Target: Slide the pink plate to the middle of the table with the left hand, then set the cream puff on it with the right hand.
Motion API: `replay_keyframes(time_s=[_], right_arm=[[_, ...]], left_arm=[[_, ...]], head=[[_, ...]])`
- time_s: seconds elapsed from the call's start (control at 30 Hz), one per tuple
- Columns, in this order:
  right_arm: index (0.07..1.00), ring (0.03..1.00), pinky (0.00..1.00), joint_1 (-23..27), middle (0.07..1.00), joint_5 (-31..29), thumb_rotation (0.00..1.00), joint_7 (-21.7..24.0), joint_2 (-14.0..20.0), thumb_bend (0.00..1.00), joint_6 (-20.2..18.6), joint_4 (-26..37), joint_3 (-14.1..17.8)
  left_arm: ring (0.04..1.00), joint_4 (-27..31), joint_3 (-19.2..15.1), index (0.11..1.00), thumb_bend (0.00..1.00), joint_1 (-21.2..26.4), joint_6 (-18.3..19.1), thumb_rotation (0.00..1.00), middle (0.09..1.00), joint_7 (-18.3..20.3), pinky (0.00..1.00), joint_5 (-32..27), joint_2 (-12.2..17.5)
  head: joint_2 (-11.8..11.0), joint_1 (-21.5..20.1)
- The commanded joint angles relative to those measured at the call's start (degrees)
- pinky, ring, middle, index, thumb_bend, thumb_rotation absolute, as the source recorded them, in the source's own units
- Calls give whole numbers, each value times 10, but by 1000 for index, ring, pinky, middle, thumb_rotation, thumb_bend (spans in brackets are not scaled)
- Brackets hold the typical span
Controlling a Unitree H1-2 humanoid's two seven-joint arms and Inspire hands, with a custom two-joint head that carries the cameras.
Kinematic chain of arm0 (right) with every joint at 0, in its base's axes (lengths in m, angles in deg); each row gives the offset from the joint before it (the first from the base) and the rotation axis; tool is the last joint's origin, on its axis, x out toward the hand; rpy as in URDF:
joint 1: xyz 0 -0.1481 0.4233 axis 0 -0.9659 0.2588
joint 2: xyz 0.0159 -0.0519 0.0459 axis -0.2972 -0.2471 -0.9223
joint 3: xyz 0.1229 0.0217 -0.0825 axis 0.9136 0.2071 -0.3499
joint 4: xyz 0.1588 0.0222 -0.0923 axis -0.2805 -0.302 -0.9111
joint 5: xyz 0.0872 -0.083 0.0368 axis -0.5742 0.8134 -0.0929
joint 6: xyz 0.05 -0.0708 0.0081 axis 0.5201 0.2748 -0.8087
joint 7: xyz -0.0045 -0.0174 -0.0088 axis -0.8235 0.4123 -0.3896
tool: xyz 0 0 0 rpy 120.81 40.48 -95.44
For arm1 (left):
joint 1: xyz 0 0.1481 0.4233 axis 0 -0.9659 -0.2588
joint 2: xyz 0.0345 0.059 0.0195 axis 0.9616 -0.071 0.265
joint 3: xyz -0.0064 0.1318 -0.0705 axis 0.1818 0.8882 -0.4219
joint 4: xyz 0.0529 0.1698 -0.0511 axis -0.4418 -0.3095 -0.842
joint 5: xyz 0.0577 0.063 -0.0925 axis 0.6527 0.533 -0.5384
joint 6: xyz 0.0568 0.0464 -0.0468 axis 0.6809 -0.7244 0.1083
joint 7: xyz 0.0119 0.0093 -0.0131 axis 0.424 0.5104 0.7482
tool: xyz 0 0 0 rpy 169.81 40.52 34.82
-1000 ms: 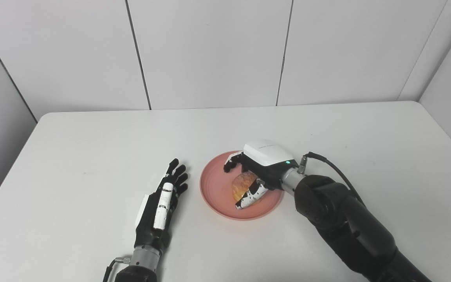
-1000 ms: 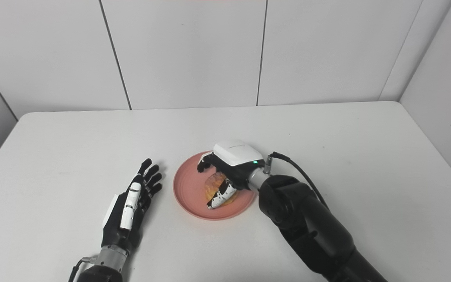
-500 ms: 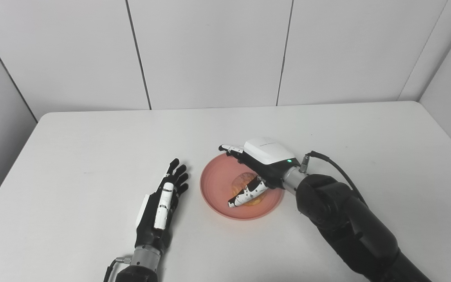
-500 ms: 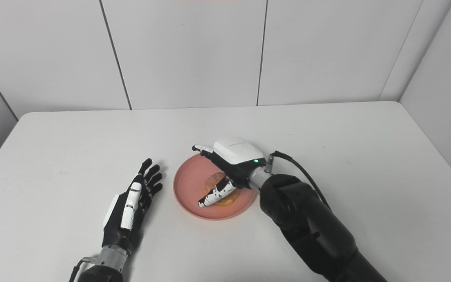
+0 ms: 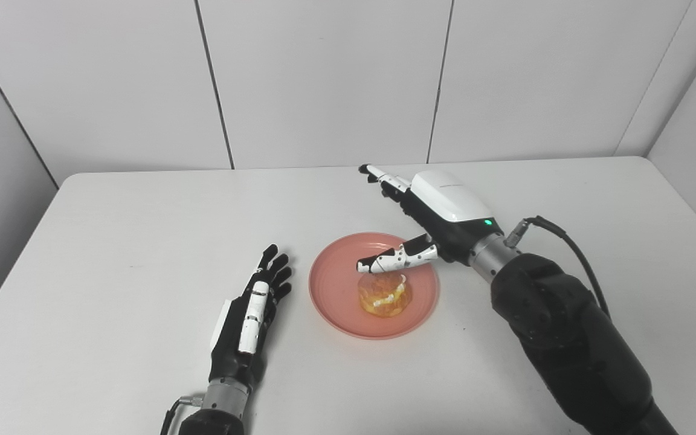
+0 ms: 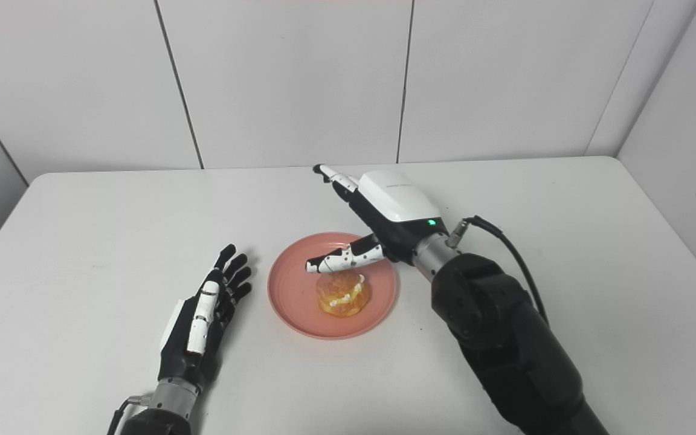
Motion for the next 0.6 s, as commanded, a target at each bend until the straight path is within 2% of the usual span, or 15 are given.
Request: replay_keyframes(time_s=[0.0, 0.17, 0.3, 0.47, 0.57], right_arm=[[971, 821, 645, 2, 916, -15, 646, -24, -3, 810, 12, 26, 22], [997, 832, 662, -25, 916, -51, 738, -54, -16, 804, 11, 30, 62], [993, 891, 770, -63, 947, -83, 736, -80, -35, 795, 0, 32, 96], [1000, 890, 773, -106, 951, -90, 816, -104, -49, 825, -9, 37, 119], [1000, 924, 844, -125, 967, -102, 865, -115, -57, 832, -13, 37, 130]], left_arm=[[941, -10, 0, 936, 440, -12, 33, 1000, 949, -2, 935, 1, -1], [943, -9, -1, 937, 445, -11, 35, 1000, 949, -2, 940, -1, -1], [941, -10, -3, 935, 436, -11, 33, 1000, 945, -3, 936, -2, -2], [939, -13, -2, 934, 437, -12, 26, 1000, 944, -1, 931, 2, 3], [940, -15, -3, 936, 436, -12, 24, 1000, 946, -1, 932, 2, 4]], head=[[0, 0], [-1, -2], [-2, -4], [-3, -3], [-4, -4]])
